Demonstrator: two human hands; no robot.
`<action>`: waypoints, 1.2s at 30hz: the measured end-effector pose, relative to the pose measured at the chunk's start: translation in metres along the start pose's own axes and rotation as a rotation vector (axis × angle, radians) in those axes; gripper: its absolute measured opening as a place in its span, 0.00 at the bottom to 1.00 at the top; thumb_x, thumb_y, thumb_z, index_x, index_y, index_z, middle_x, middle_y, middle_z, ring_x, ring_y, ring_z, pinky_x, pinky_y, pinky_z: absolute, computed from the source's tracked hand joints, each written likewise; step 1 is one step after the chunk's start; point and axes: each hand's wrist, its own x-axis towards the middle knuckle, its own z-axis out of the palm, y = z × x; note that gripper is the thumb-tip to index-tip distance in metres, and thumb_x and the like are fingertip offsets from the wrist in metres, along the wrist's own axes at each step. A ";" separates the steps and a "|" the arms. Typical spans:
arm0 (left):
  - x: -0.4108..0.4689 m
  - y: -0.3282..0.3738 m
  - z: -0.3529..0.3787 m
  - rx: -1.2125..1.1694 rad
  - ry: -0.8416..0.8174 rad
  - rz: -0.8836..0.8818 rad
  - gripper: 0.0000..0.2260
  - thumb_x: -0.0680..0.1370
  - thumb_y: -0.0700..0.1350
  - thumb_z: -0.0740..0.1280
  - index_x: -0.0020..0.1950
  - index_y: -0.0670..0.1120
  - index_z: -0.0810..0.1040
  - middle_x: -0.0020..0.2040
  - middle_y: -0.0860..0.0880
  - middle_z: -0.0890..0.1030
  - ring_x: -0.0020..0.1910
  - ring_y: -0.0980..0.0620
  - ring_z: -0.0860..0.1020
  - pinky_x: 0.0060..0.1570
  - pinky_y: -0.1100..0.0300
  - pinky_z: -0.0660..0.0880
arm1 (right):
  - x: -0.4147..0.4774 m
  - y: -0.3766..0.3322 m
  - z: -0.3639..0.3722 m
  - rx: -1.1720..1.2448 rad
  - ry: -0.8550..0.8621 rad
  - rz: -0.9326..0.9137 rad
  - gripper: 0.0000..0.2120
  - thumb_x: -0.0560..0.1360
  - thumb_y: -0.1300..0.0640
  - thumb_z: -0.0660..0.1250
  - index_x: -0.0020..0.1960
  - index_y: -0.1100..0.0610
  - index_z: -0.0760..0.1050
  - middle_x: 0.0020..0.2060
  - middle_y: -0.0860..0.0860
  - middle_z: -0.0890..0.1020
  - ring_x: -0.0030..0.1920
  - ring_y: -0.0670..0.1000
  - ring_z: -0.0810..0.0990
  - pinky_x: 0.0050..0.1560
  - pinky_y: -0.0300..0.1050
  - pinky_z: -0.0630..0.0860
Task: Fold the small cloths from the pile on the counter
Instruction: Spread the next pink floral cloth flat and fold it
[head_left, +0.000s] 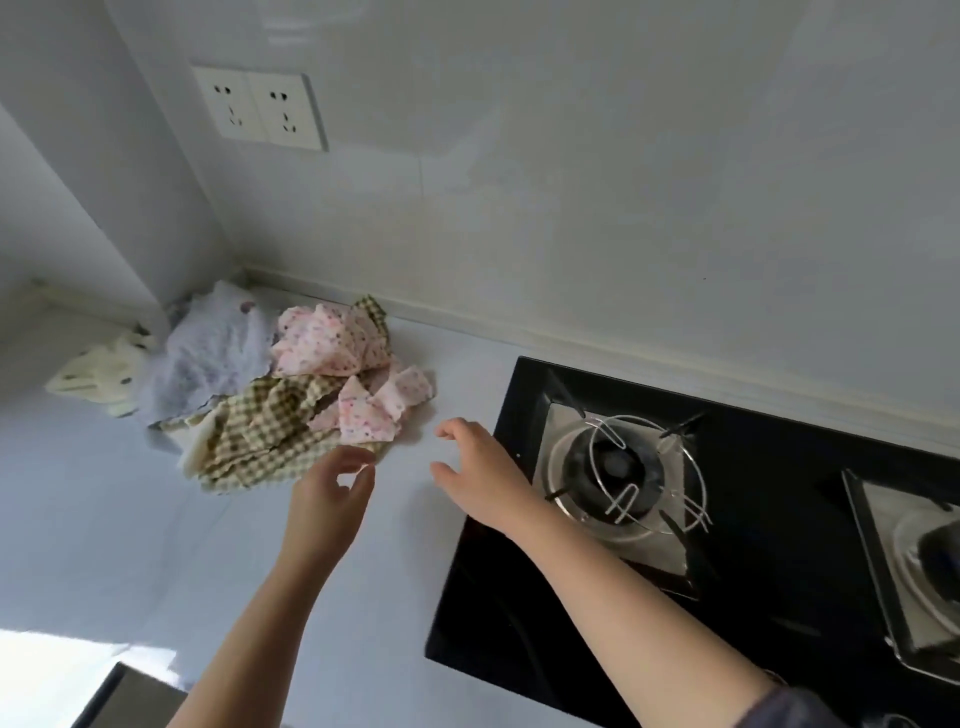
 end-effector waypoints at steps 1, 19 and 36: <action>0.021 -0.015 -0.005 0.074 -0.011 0.041 0.07 0.75 0.37 0.68 0.48 0.49 0.79 0.47 0.56 0.80 0.52 0.49 0.79 0.44 0.66 0.70 | 0.018 -0.004 0.011 -0.038 -0.006 0.018 0.20 0.78 0.55 0.62 0.69 0.54 0.66 0.67 0.52 0.70 0.66 0.52 0.70 0.64 0.46 0.69; 0.144 -0.160 -0.002 0.746 -0.103 0.458 0.33 0.73 0.70 0.44 0.75 0.57 0.60 0.76 0.48 0.60 0.76 0.44 0.56 0.73 0.42 0.47 | 0.121 -0.015 0.124 -0.728 0.415 0.156 0.13 0.78 0.61 0.59 0.61 0.57 0.73 0.58 0.56 0.76 0.58 0.60 0.77 0.48 0.48 0.68; 0.097 -0.181 -0.043 0.498 -0.018 1.237 0.08 0.74 0.50 0.69 0.49 0.48 0.79 0.48 0.50 0.78 0.47 0.45 0.77 0.40 0.54 0.74 | 0.018 -0.008 0.192 -0.532 0.518 -0.026 0.17 0.78 0.50 0.63 0.66 0.47 0.74 0.65 0.50 0.74 0.68 0.54 0.68 0.64 0.50 0.69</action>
